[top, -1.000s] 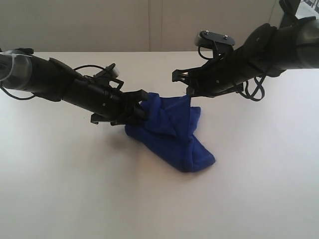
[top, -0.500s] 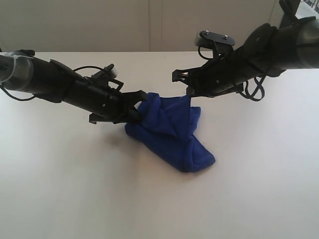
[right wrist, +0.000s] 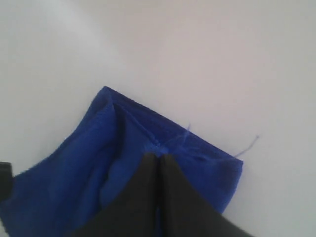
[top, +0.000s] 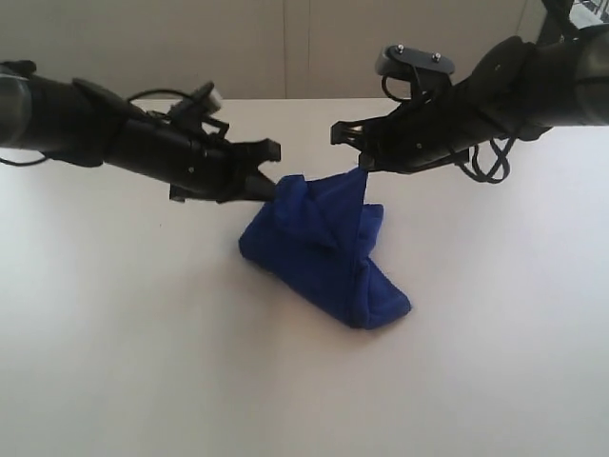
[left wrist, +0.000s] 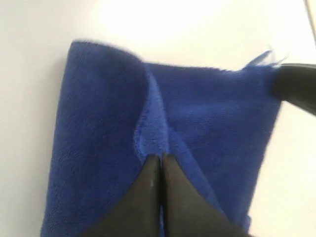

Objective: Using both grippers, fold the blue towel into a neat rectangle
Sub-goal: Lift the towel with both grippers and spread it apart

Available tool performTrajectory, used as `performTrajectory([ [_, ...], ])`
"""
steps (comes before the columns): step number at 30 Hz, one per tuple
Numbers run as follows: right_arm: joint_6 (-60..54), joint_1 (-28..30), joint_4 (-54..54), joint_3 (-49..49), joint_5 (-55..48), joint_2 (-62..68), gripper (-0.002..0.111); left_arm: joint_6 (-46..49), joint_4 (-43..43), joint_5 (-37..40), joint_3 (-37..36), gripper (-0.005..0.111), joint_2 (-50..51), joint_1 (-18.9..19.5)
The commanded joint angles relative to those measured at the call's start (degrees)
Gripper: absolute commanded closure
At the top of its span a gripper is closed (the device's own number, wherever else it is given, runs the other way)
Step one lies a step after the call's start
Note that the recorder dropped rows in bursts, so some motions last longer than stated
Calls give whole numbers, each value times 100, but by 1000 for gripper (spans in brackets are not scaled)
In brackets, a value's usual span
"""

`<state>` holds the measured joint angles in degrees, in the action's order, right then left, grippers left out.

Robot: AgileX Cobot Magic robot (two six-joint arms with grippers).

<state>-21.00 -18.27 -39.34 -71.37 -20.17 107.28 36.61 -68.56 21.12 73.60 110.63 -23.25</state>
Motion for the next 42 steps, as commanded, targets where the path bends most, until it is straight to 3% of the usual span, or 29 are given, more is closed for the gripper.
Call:
performTrajectory([
  [1,34,78,559,1,-126,-602,108,154,659,331,10,107,-923,180],
  [5,533,177,1469,11,-679,-1151,108,-775,2252,834,10,107,-1686,512],
  [10,1738,299,3170,297,-1241,-2276,108,-1870,4647,2005,10,107,-2863,1016],
  [15,1829,299,3284,927,-1790,-4067,108,-2065,5322,2825,10,107,-4412,1134],
  [19,1829,299,3502,1214,-2809,-5963,108,-2900,6715,3704,10,107,-5924,1134],
  [23,1841,299,3502,1214,-3696,-7586,108,-3229,6888,4228,10,107,-7313,1134],
  [29,2707,299,4294,1203,-4416,-8398,108,-4053,7922,4793,10,107,-8080,1134],
  [32,3256,299,4994,1272,-4357,-8054,108,-4310,8153,4554,-242,107,-7938,1134],
  [36,3434,299,5278,1625,-3825,-6997,108,-4639,8143,3806,-1129,107,-7285,1134],
  [42,3989,299,5891,2358,-1969,-5020,108,-5138,8269,1173,-2589,107,-5604,1134],
])
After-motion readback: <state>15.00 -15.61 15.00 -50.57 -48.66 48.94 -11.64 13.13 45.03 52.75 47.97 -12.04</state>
